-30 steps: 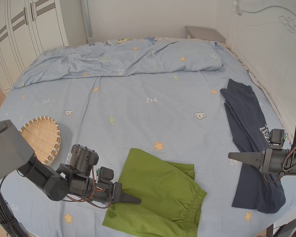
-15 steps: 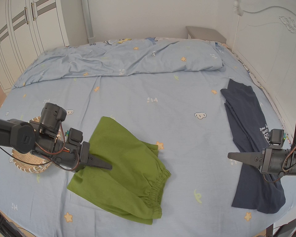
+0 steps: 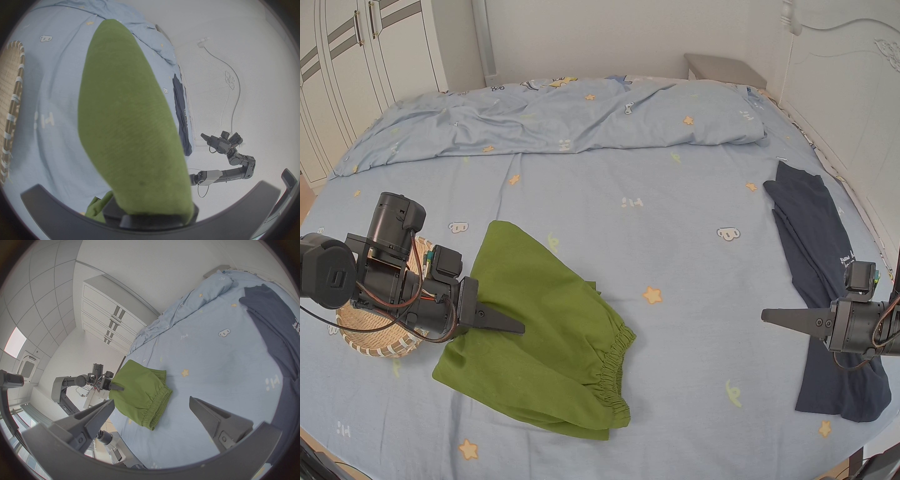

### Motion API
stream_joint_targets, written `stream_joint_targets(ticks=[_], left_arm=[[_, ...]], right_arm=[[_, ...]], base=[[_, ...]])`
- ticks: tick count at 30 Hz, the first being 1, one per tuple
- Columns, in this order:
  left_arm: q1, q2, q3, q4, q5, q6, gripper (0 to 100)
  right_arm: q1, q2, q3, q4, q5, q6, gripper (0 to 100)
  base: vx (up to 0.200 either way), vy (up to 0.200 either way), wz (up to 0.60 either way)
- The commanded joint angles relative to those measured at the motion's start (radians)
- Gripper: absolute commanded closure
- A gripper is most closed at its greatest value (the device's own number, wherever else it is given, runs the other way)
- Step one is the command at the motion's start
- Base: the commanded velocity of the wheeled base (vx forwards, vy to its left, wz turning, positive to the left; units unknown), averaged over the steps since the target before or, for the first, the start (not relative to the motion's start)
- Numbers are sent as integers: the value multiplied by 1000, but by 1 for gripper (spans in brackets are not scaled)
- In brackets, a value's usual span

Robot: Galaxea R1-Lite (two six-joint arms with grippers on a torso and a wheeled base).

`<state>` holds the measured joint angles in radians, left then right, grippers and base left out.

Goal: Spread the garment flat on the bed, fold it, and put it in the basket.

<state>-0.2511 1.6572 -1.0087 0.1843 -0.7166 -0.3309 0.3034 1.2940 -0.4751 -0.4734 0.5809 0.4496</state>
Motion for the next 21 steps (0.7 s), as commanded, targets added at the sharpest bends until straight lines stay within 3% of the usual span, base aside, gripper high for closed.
stream_joint_targets(ticks=[1,11,21], left_arm=[[-11,-19,5,0,0,0,100],[-27,-19,13,0,0,0,100],[-77,-80,33,-3,2,7,100]], right_arm=[[0,1,0,-1,1,1,0],[0,1,0,-1,1,1,0],[0,1,0,-1,1,1,0]], base=[[0,200,0],[0,200,0],[0,0,0]])
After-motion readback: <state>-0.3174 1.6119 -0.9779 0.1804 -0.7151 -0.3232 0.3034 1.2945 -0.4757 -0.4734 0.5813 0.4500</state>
